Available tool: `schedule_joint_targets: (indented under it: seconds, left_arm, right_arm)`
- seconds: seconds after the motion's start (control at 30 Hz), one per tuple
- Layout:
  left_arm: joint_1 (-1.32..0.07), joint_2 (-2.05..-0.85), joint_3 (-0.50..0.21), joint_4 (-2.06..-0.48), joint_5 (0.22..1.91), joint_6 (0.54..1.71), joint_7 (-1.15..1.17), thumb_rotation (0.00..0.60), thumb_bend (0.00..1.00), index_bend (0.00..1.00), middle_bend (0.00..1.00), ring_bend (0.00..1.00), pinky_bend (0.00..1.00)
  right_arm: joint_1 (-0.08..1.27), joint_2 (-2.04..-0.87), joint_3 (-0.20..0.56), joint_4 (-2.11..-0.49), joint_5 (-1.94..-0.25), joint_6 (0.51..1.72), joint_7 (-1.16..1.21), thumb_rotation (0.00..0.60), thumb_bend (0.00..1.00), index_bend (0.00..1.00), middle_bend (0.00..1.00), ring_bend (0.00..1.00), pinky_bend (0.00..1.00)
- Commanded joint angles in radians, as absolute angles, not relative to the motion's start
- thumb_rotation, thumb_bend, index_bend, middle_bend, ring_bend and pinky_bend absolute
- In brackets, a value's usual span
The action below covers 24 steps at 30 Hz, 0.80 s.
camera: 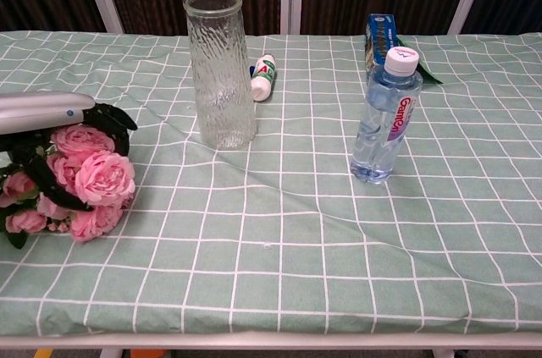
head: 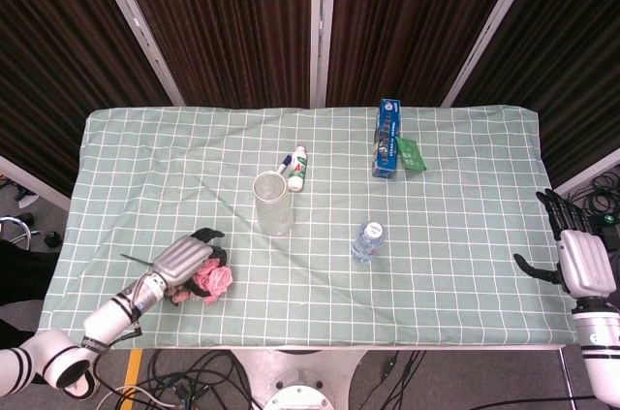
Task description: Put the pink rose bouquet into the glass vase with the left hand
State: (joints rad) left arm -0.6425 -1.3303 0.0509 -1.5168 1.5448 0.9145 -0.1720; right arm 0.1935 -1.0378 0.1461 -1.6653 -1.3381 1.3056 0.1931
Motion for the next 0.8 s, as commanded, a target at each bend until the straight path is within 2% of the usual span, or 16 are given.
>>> schedule_joint_targets:
  seconds: [0.03,0.33,0.47,0.8]
  left_arm:
    - [-0.634,-1.315,0.047,-1.529,1.537,0.929,-0.164,0.600,0.15,0.52,0.53,0.14,0.14]
    - [-0.582,-1.245,0.020,-1.578,1.521,1.041,-0.163,0.600,0.18,0.55,0.58,0.19,0.16]
    - [-0.558,-1.197,-0.005,-1.608,1.508,1.100,-0.171,0.600,0.20,0.56,0.63,0.22,0.17]
    - [-0.512,-1.057,-0.112,-1.671,1.433,1.228,-0.205,0.600,0.21,0.57,0.64,0.24,0.18]
  right_arm:
    - [0.192,-1.035,0.148,-1.668,-1.341,1.311,0.195,0.600,0.14,0.00,0.00,0.00,0.00]
    - [0.181,-1.025,0.153,-1.677,-1.355,1.338,0.208,0.600,0.14,0.00,0.00,0.00,0.00]
    - [0.180,-1.026,0.151,-1.679,-1.364,1.343,0.212,0.600,0.14,0.00,0.00,0.00,0.00]
    - [0.150,-1.052,0.096,-1.648,-1.438,1.374,0.200,0.600,0.13,0.00,0.00,0.00,0.00]
